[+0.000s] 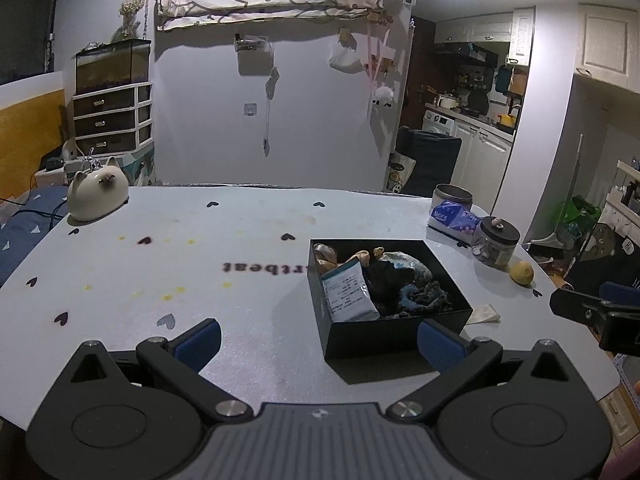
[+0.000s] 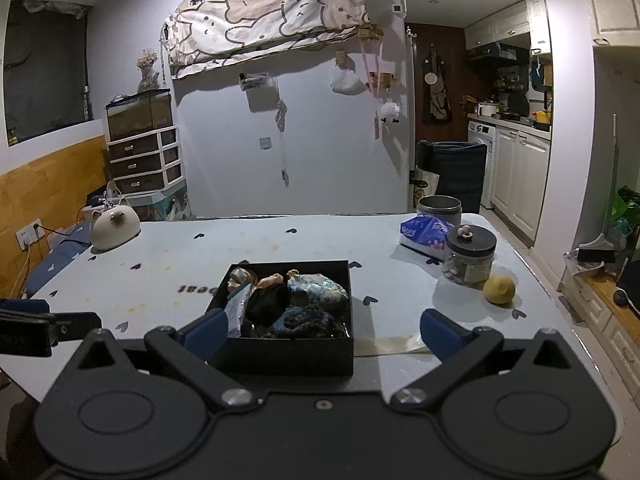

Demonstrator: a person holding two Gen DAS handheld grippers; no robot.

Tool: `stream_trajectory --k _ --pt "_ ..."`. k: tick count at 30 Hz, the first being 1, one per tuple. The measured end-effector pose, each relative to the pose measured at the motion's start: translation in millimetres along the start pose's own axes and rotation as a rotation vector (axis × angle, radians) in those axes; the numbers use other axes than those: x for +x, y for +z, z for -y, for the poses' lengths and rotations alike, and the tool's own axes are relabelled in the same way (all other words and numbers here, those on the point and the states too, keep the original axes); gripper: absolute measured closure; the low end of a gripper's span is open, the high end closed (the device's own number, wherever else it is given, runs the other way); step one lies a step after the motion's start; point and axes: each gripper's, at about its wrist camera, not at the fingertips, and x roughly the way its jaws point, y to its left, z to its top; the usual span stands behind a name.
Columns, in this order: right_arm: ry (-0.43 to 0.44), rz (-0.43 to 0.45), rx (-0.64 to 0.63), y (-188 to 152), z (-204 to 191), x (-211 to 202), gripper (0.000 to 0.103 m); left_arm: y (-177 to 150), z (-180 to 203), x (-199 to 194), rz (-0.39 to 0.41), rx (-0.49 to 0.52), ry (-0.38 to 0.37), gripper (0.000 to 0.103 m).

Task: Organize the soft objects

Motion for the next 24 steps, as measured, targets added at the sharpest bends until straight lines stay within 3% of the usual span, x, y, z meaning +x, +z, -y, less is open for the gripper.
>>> stream_trajectory --k 24 --pt "-0.009 -0.003 0.010 -1.4 3.9 -2.2 0.000 1.2 4.7 -1.5 0.007 0.003 -0.007 0.000"
